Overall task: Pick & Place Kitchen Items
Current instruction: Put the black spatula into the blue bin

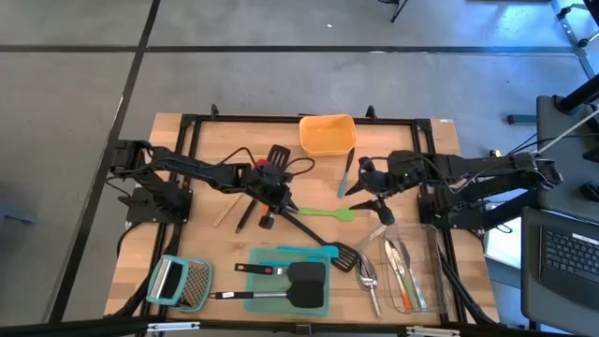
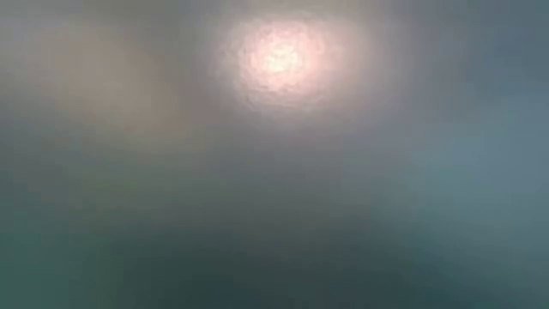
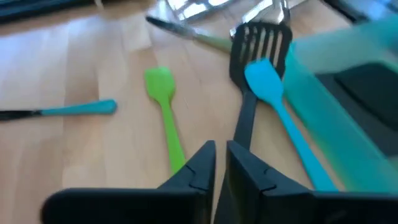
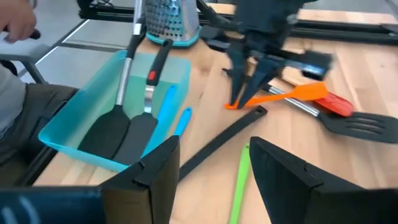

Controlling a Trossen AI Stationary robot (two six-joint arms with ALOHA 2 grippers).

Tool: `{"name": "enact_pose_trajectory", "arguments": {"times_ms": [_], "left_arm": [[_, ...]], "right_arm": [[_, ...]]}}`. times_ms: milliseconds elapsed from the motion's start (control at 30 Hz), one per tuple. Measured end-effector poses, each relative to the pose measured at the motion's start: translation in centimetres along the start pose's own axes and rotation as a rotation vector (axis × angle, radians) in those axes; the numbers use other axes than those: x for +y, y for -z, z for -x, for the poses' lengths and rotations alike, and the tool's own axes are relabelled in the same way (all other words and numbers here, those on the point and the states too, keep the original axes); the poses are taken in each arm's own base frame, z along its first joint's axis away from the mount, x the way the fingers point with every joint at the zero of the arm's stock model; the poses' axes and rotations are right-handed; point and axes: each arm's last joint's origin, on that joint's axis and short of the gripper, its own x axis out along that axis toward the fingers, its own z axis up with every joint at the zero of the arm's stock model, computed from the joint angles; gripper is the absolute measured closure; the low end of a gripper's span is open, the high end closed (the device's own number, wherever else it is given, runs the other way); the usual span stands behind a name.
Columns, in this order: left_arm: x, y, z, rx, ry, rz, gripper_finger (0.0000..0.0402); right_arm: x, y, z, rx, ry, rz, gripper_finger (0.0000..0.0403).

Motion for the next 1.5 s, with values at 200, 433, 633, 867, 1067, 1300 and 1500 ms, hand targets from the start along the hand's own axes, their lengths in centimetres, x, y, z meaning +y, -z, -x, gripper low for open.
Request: {"name": "enact_pose_trajectory", "arguments": {"times_ms": [200, 433, 633, 867, 1067, 1300, 1500], "left_arm": [[-0.6, 1.2, -2.2, 0.038, 0.021, -0.084, 0.0274], [-0.4, 2.1, -3.5, 0.015, 0.093, -0.105, 0.0191], [-0.6, 2.8, -4.5, 0.032, 0.115, -0.104, 0.0168], [-0.6, 3.8, -6.1, 0.01, 0.145, -0.099, 0.0168], [-0.5, 4.5, -6.8, 0.018, 0.147, -0.087, 0.0167], [-0.5, 4.6, -7.0, 0.015, 0.136, -0.087, 0.017], [-0.4, 4.8, -7.0, 0.048, 0.104, -0.079, 0.0171]], "right_arm": [[-1.4, 0.0, 0.4, -0.014, 0.053, -0.041, 0.0206], [-2.1, -0.1, 0.6, -0.03, 0.085, -0.069, 0.0206], [-2.1, -0.1, 0.6, -0.027, 0.082, -0.07, 0.0206], [-2.1, -0.1, 0.6, -0.024, 0.082, -0.075, 0.0206], [-2.1, -0.1, 0.6, -0.027, 0.082, -0.074, 0.0206], [-2.1, -0.1, 0.6, -0.028, 0.082, -0.073, 0.0206], [-2.1, -0.1, 0.6, -0.028, 0.082, -0.073, 0.0206]]}}
